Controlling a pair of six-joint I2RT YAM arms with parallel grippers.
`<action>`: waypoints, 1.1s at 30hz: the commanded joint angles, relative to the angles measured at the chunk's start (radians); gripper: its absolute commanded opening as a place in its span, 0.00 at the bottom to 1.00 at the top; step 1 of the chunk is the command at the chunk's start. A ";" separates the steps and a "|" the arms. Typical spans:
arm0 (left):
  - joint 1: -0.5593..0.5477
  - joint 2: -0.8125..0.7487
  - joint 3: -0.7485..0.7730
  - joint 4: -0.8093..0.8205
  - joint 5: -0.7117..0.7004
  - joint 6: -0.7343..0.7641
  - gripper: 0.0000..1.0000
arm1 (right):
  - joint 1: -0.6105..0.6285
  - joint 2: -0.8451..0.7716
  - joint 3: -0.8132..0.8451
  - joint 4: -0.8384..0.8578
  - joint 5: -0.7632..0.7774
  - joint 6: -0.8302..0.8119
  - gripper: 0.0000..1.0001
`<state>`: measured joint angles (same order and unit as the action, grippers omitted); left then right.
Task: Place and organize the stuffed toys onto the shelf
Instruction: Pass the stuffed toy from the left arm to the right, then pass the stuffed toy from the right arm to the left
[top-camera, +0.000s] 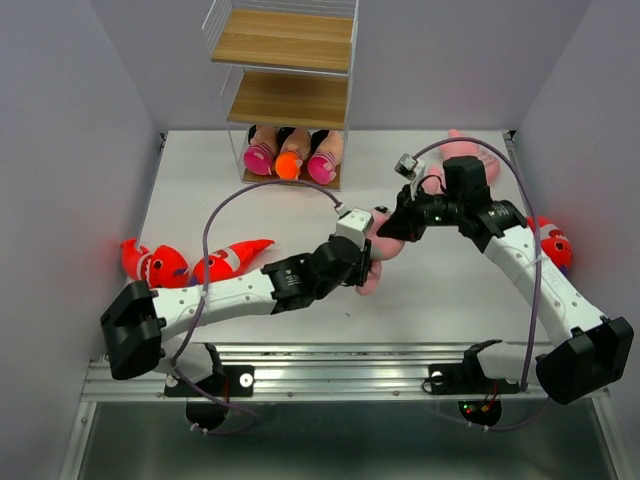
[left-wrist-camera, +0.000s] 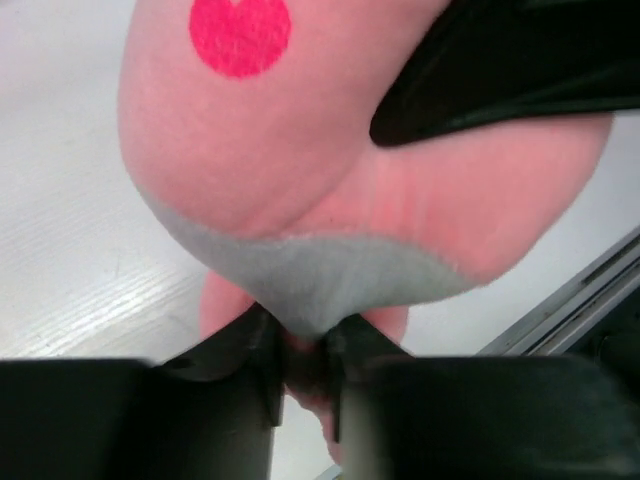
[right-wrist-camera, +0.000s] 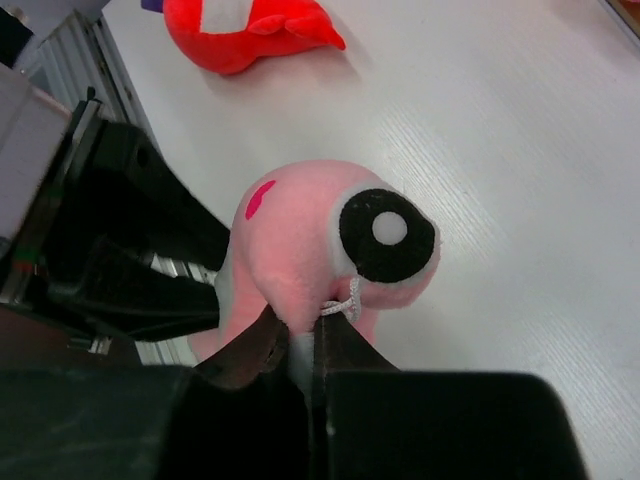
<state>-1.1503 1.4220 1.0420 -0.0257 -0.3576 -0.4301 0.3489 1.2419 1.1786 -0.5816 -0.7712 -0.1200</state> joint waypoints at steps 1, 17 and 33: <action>0.009 -0.199 -0.118 0.211 0.043 -0.053 0.47 | 0.010 -0.053 -0.016 0.025 -0.045 -0.029 0.01; 0.256 -0.600 -0.655 0.702 0.470 -0.479 0.99 | -0.195 -0.139 -0.069 0.337 -0.338 0.241 0.01; 0.259 -0.385 -0.623 1.153 0.554 -0.685 0.98 | -0.195 -0.176 -0.396 1.413 -0.425 1.071 0.01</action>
<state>-0.8948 1.0359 0.3428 0.9791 0.1539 -1.0946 0.1574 1.0824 0.7982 0.5304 -1.1725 0.7681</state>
